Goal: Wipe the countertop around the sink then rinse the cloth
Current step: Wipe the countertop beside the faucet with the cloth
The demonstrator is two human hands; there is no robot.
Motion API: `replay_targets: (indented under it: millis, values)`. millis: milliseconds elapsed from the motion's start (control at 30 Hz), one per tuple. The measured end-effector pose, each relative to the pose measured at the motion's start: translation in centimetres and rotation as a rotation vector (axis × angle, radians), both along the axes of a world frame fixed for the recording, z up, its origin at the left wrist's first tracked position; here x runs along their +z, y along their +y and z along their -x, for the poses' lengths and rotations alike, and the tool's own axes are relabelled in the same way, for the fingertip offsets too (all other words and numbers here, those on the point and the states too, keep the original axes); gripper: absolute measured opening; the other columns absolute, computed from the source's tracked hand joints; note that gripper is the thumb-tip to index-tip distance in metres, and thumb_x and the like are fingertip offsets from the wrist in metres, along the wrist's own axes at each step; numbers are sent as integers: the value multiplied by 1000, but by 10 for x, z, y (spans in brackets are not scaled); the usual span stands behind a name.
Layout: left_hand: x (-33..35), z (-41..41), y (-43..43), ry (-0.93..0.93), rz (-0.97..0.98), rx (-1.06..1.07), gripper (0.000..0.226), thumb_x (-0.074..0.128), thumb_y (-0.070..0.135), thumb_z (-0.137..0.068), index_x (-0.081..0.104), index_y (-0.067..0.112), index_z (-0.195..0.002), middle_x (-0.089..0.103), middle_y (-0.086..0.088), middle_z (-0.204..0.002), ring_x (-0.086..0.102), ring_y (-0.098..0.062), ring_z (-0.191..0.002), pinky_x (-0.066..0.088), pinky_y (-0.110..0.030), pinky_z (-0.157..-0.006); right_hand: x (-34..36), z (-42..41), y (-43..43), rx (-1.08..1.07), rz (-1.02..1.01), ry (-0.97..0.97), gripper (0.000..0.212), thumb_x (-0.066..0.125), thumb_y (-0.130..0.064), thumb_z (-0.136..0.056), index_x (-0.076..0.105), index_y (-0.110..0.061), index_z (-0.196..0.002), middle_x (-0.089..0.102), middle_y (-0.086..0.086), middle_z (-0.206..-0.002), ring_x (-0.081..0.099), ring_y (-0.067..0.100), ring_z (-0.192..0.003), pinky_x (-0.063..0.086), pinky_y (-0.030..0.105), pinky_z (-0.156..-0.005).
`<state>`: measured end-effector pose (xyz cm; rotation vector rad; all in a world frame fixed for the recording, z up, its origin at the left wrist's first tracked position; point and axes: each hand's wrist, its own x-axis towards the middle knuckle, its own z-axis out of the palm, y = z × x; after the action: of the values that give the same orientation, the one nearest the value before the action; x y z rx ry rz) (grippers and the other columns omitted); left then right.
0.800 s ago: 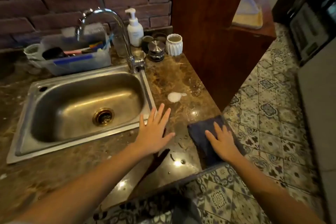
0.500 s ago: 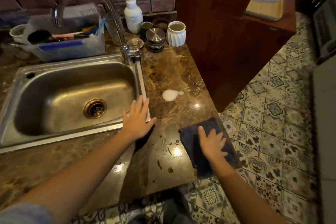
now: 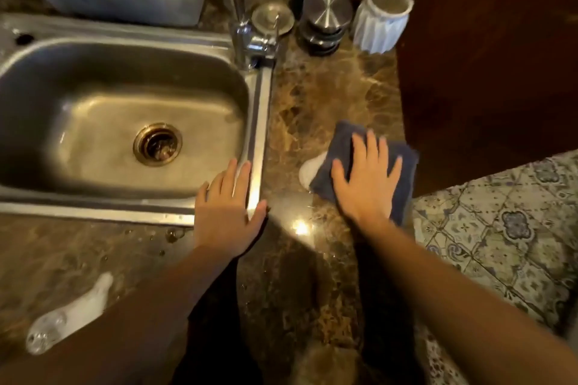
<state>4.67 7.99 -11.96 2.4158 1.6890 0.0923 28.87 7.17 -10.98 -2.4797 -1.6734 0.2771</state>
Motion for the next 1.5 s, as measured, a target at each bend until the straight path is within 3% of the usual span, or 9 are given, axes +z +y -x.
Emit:
replay_targets:
  millis: [100, 300, 500, 600, 800, 967, 1100, 1267, 1500]
  values:
    - [0, 1, 2, 12, 43, 25, 69, 32, 54, -93, 26, 18, -151, 34, -10, -154, 43, -29, -131, 36, -46, -104, -4, -35, 73, 186, -12, -10, 63, 35, -50, -95, 25, -25, -151, 18, 1, -161, 10, 24, -148, 5, 58, -116]
    - [4, -1, 1, 17, 43, 34, 61, 25, 45, -97, 26, 18, -151, 31, -8, -156, 41, -27, -134, 35, -45, -104, 0, -63, 125, 439, 58, -91, 77, 14, -60, -84, 14, -29, -154, 8, -1, -163, 4, 21, -149, 0, 55, -116]
    - [8, -2, 0, -51, 16, 3, 54, 25, 31, -98, 40, 11, -145, 44, -14, -147, 52, -29, -123, 43, -44, -98, 7, -37, 52, 725, 103, -115, 72, 26, -54, -86, 16, -32, -153, 11, 0, -162, 7, 23, -149, 10, 59, -114]
    - [8, -2, 0, -69, -8, 24, 53, 26, 30, -97, 43, 11, -143, 47, -13, -145, 54, -29, -123, 43, -44, -97, 7, -9, -22, 819, 131, -81, 70, 33, -52, -89, 15, -34, -154, 8, -3, -162, 2, 21, -149, 5, 55, -115]
    - [8, -2, 0, -33, 39, 49, 59, 19, 39, -95, 37, 17, -147, 39, -10, -151, 44, -28, -132, 35, -43, -105, 10, 37, -169, 629, 184, -27, 71, 43, -50, -87, 21, -33, -153, 18, -3, -161, 10, 23, -148, 6, 54, -113]
    - [9, -2, 1, -46, 50, 63, 57, 24, 35, -96, 39, 13, -146, 42, -12, -149, 47, -28, -129, 37, -44, -101, 12, 33, -180, 585, 220, -14, 72, 43, -56, -88, 19, -37, -153, 17, -8, -161, 11, 20, -149, 12, 55, -112]
    - [7, -1, 1, -32, 51, 30, 55, 25, 33, -96, 39, 11, -145, 43, -13, -148, 50, -28, -125, 39, -43, -98, 9, 9, -128, 510, 170, 23, 70, 38, -55, -90, 10, -41, -153, 5, -11, -162, 2, 17, -150, 6, 54, -115]
    - [6, -1, 1, -19, 58, 45, 56, 24, 35, -97, 34, 13, -147, 38, -11, -151, 44, -28, -129, 36, -44, -101, 2, -22, 2, 355, 85, -25, 67, 28, -52, -90, 22, -30, -152, 16, -1, -161, 9, 23, -149, 7, 59, -114]
    - [7, -3, 2, -22, 54, 48, 56, 23, 35, -97, 33, 14, -148, 36, -10, -152, 43, -26, -130, 35, -43, -102, -9, -11, 127, 318, 27, -56, 67, 25, -54, -94, 14, -29, -154, 7, 0, -163, 1, 25, -149, -1, 59, -115]
